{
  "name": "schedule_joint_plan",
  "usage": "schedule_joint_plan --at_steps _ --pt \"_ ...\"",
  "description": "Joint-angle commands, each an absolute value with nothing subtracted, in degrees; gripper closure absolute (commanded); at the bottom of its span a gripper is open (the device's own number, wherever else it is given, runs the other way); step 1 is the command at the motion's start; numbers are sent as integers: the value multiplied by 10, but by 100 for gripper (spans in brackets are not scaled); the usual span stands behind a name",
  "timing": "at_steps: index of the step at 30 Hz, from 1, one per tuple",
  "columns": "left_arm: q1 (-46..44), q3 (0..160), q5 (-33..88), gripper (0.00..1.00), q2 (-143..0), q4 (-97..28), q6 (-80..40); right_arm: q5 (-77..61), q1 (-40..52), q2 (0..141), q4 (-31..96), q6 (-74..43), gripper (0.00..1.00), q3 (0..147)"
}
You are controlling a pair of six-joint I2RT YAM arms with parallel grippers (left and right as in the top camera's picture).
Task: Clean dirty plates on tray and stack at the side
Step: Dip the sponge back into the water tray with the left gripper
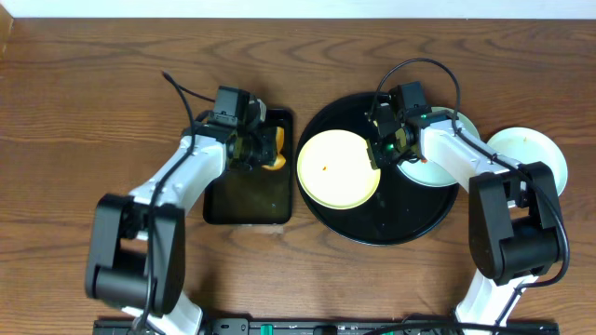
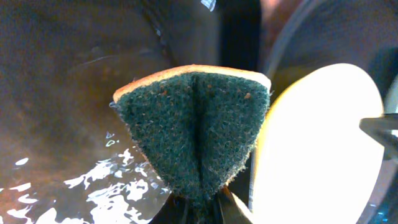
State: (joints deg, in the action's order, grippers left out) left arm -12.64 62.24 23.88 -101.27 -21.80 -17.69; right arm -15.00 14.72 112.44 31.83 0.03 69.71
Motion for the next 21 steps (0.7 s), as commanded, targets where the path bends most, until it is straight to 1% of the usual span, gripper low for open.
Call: schedule_joint_plan --at_steps 1,16,21 --pt "-133 627 227 93 -982 -217 -163 -165 163 1138 328 -4 99 686" --pt "-137 627 224 93 -981 -213 -149 -165 163 1138 330 -4 99 686" --pt "-137 627 206 92 -965 -202 -107 -165 163 1138 330 -4 99 686"
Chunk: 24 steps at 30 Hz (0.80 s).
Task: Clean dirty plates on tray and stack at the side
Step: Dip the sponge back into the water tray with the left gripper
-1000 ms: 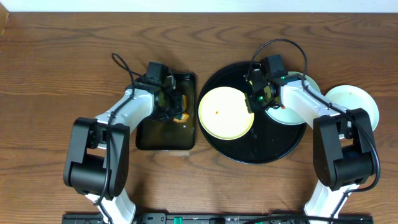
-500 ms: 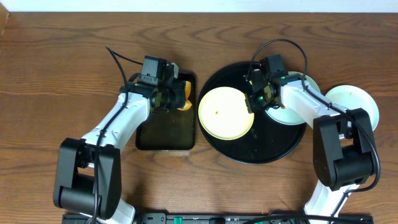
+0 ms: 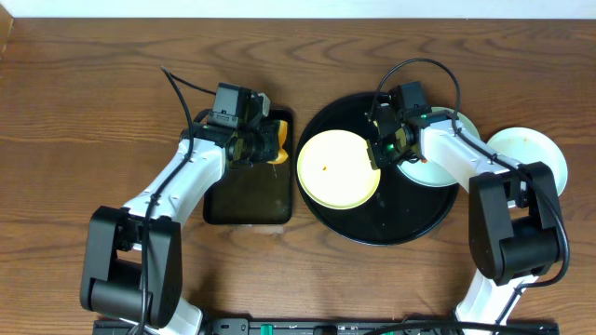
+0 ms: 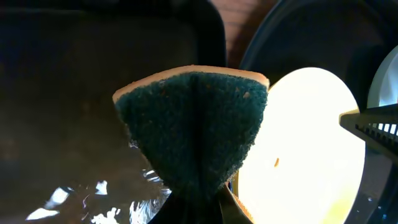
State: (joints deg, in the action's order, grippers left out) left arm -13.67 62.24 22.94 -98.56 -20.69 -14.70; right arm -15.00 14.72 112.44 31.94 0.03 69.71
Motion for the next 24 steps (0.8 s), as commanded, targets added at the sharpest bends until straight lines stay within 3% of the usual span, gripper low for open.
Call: schedule_joint_plan --at_steps 1,8,24 --pt "-137 627 184 93 -956 -200 -100 -165 163 1138 330 -4 99 686" --pt "-137 627 76 93 -882 -167 -49 -165 163 1138 330 -4 99 686" --pt "-137 627 63 93 -834 -155 -45 -163 163 1138 330 -4 99 686"
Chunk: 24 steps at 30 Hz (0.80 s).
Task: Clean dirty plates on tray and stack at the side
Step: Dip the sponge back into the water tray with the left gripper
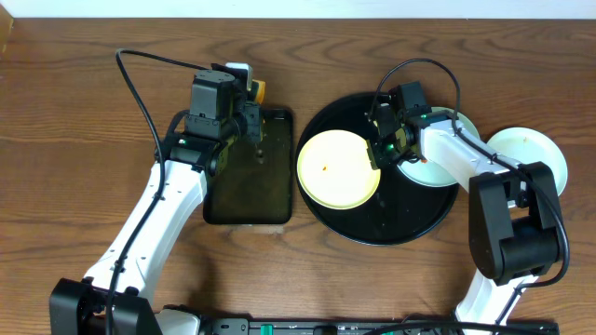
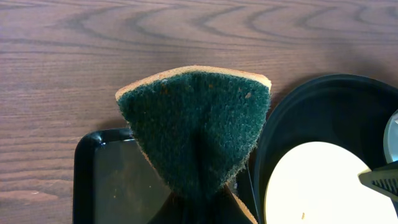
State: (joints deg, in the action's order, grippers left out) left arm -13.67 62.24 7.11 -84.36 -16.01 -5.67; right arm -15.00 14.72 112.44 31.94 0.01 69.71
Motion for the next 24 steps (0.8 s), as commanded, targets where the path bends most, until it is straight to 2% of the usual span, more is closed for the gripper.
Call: schedule_joint_plan --at_steps 1,16,24 --pt "-137 627 63 93 -834 -155 -45 -163 163 1138 330 -4 99 686" --pt "-137 626 53 93 -834 -156 -55 -163 163 1138 330 -4 99 686" --pt "-145 626 53 93 -881 -236 -329 -163 163 1138 330 -4 99 686"
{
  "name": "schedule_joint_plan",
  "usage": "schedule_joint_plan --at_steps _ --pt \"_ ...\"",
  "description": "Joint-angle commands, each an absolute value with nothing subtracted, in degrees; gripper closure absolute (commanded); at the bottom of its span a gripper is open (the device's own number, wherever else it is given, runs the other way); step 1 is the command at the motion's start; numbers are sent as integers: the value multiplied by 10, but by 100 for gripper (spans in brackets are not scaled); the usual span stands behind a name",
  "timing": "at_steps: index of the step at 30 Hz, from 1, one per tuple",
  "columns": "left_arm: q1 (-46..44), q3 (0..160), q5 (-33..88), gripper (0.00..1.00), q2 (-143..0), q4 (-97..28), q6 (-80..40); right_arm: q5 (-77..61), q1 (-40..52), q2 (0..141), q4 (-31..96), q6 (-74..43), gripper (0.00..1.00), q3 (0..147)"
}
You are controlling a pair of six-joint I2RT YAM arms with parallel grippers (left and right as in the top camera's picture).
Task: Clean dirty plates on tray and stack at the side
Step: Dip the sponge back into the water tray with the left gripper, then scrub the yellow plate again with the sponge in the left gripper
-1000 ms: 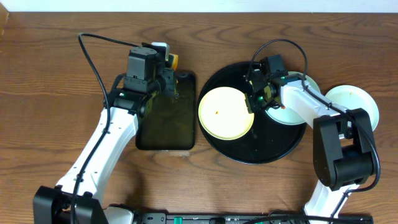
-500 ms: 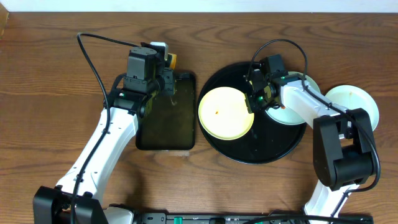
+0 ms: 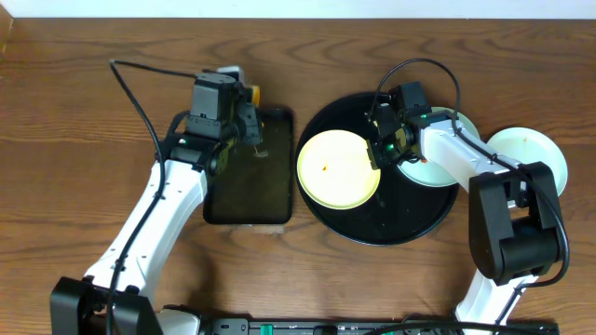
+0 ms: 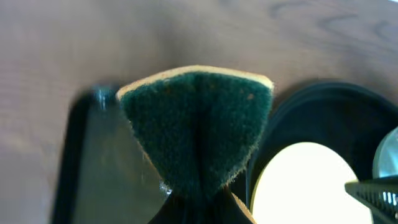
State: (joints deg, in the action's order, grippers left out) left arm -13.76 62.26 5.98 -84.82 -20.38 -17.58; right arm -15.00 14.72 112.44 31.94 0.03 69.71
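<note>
My left gripper (image 3: 248,104) is shut on a folded sponge (image 4: 196,130), green scouring side toward the camera and yellow edge on top. It hangs over the far right corner of the black water basin (image 3: 244,200). A yellow plate (image 3: 337,167) with a small speck lies on the round black tray (image 3: 391,219). My right gripper (image 3: 384,141) is at the plate's right rim and looks shut on it; one finger tip (image 4: 373,191) shows over that rim.
A pale green plate (image 3: 445,172) sits on the tray under my right arm. Another pale plate (image 3: 527,154) rests on the wooden table right of the tray. The basin holds murky water.
My left gripper with the sponge has shifted slightly toward the basin and tray; the wrist view now shows less bare wood and more of the yellow plate. The right arm and plates are unchanged.
The sponge was first held low over the basin's water, then slightly higher there. Then the left arm had risen, with the sponge above the basin's far edge. Now it hangs by the basin's far right corner. The right gripper stayed at the yellow plate's rim throughout.
</note>
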Motion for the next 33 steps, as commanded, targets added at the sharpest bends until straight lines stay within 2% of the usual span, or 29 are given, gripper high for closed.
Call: schedule_joint_plan --at_steps 1,8,17,24,33 --pt "-149 626 54 93 -895 -250 -349 -163 163 1138 330 -4 99 686" --pt "-198 626 69 93 -962 -256 -362 -163 163 1138 330 -4 99 686" --pt "-275 628 70 93 -962 -160 -264 -163 163 1138 330 -4 99 686" --pt "-336 628 70 92 -983 -103 -260 -163 163 1138 331 -4 99 686" --pt "-361 628 70 93 -1047 -75 -262 -163 163 1138 333 -4 99 686"
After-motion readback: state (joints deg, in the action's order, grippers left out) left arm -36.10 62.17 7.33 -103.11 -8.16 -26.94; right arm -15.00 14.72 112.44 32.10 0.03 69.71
